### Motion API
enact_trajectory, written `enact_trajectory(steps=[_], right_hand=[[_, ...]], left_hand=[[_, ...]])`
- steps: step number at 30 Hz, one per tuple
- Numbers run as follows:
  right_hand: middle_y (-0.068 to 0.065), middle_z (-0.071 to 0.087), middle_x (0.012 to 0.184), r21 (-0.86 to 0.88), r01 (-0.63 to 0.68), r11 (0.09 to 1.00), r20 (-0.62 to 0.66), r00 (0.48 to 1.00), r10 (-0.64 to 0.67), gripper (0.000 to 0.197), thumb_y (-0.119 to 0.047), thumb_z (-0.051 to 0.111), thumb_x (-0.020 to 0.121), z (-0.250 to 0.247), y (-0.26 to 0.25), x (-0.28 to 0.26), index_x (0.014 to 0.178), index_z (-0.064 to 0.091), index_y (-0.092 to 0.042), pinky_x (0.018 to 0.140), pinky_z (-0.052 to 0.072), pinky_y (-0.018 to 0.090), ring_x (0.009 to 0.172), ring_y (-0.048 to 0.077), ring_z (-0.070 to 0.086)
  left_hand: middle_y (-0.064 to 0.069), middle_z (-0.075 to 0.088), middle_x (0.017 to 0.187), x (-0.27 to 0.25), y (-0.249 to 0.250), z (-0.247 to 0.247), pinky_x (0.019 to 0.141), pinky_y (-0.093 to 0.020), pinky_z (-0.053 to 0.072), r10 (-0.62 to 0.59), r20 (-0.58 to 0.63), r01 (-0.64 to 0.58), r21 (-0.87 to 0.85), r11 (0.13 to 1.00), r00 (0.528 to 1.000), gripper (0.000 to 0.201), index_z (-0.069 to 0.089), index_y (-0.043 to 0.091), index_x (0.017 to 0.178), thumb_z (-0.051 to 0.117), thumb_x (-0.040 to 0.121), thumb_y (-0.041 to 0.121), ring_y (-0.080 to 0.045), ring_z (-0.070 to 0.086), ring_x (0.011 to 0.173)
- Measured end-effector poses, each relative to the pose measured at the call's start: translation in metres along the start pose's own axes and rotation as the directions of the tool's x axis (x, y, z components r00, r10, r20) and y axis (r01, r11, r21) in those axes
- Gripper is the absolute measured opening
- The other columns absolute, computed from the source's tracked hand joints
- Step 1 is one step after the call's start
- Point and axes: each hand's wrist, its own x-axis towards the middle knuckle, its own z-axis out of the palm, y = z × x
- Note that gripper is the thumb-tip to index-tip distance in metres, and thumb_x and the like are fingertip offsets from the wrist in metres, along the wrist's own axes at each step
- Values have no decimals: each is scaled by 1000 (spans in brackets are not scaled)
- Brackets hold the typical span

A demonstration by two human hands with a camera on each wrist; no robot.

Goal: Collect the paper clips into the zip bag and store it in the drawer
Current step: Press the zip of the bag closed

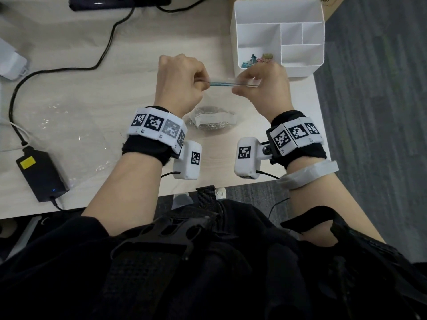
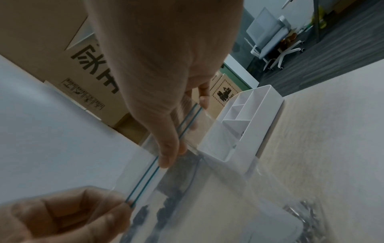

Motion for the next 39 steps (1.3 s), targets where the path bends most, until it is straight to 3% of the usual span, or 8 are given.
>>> enact_trajectory(steps=[8,11,18,22,26,29,33,39], right_hand=[[8,60,70,191,-158,969,32,987,154,24,-15,79,75,-1,32,3,75,69,6,66,41,27,68,17,50],[7,63,69,207,-145,967,39,989,140,12,-14,79,74,1,33,4,75,73,-3,68,47,29,68,17,55],[-6,68,87,202,-116,972,-7,993,120,23,-17,79,74,0,28,5,96,75,-12,73,42,8,77,4,56],[-7,71,91,185,-29,982,-59,997,41,33,-28,75,69,9,6,-3,100,73,-18,96,47,37,90,15,61],[-7,71,97,65,80,995,-206,976,-65,31,-35,66,74,26,-18,-18,101,72,-22,100,35,40,106,22,59],[-7,70,100,19,112,994,-294,950,-101,26,-31,64,78,42,-41,-32,101,72,-20,101,30,36,109,23,57],[1,72,90,53,223,973,-375,908,-188,20,-20,63,78,68,-76,-47,92,74,-13,88,45,43,95,30,61],[5,71,83,133,319,939,-316,911,-265,17,-9,59,79,140,-131,-64,88,74,-6,75,44,23,80,27,64]], left_hand=[[8,66,80,-6,-11,11,91,-33,29,-217,-123,208,-81,975,968,32,72,24,84,70,70,54,-17,56,94],[3,67,77,-10,-16,14,82,-27,46,-293,-71,263,-280,923,954,26,73,15,81,76,70,39,-9,59,75],[23,58,63,-22,-37,8,65,-15,41,-427,-91,350,-434,830,900,13,71,10,82,70,77,22,11,52,59],[27,58,53,-23,-33,7,71,-24,44,-363,-44,304,-455,837,931,11,72,11,74,72,75,22,3,53,62],[3,70,77,-28,-32,1,69,-10,39,-279,4,241,-517,821,960,9,73,15,83,73,77,20,10,55,64],[3,65,115,-39,-44,-13,71,-1,38,-249,78,251,-535,807,965,39,64,17,115,73,78,23,7,58,99],[2,59,128,-62,-76,-36,78,-16,45,-235,72,239,-499,833,969,44,56,18,126,66,84,24,-8,56,113],[-1,58,129,-117,-159,-60,101,-30,41,-416,81,411,-405,817,906,34,59,15,122,60,89,22,-17,52,120]])
